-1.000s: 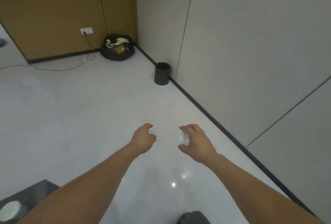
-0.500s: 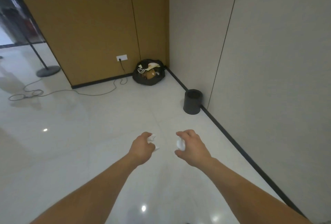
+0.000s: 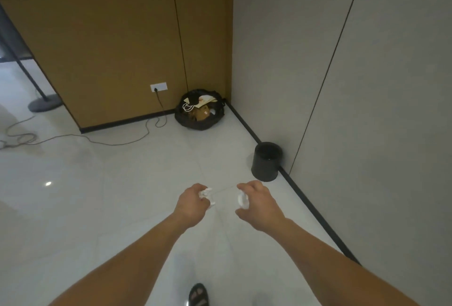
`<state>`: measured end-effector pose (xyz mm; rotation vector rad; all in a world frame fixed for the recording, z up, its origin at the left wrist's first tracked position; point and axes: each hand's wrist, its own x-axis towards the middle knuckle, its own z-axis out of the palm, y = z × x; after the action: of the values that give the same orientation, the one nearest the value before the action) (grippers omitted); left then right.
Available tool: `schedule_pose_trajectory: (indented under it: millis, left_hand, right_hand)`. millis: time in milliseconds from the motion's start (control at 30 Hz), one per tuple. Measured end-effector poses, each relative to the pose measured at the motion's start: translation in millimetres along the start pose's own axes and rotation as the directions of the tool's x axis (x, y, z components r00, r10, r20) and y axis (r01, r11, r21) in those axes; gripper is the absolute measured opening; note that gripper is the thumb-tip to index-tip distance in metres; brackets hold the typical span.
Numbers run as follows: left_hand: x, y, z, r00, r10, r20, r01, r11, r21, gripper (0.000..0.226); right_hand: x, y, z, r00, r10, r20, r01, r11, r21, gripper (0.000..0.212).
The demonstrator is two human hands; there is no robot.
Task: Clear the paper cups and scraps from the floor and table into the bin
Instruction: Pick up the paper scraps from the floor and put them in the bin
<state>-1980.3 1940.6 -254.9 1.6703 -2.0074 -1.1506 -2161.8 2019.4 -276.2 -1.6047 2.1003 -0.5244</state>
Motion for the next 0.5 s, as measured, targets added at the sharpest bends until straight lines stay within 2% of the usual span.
schedule_pose_trajectory:
  millis: [300,500]
  left_hand:
    - [213,59,-14,0.985,0.114,0.132,-0.122,0.991,0.048,0.033]
    - [329,121,24,0.953,0.158,0.259,-0.181,0.981,0.067,0.032]
  right_hand:
    - [175,23,-40,0.984,0.162,-0.071,-0.162,0.987,-0.003,0.067]
    - [268,74,-70,0.961,0.258,-0.100,-0.256,0.966,0.030,0.068]
